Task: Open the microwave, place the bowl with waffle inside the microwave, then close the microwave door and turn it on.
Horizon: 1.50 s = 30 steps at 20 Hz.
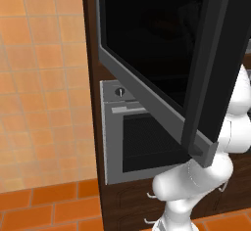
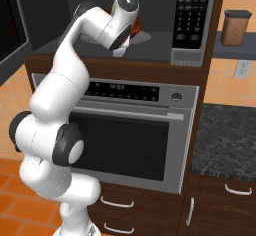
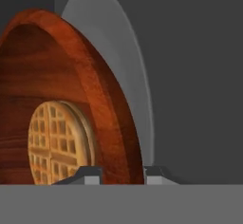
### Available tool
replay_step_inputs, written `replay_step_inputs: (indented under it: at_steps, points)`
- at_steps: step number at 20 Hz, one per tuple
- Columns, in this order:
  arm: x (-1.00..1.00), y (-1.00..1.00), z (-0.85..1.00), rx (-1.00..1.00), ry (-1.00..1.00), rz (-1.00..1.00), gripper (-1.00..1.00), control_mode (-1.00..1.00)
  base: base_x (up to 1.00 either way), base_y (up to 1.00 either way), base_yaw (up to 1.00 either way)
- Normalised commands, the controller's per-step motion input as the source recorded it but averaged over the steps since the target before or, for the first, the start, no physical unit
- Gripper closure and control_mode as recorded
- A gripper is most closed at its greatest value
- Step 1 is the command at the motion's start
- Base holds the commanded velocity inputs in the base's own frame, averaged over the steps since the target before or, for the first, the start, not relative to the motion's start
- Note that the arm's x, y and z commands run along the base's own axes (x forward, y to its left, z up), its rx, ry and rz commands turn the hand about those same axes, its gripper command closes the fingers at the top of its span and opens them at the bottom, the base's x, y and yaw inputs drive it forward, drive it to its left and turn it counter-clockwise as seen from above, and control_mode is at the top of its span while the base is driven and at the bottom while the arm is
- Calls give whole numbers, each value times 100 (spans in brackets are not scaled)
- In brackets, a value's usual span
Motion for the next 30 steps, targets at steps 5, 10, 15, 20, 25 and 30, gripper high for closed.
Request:
replay_step_inputs:
  at_steps: [5,10,15,20,25,30]
  points:
    - [71,15,-8,0,5,0,100,-100,0,0,0]
    - [-1,-5,-7,0,8,-1,-100,-100,0,0,0]
    - [-18,-5,-3,4,-8,0,-100,-100,0,0,0]
    - [-42,0,0,10,-44,0,-100,-100,0,0,0]
    - [-84,0,4,11,-40,0,-100,-100,0,0,0]
    - [-100,0,33,-2,-11,5,-100,-100,0,0,0]
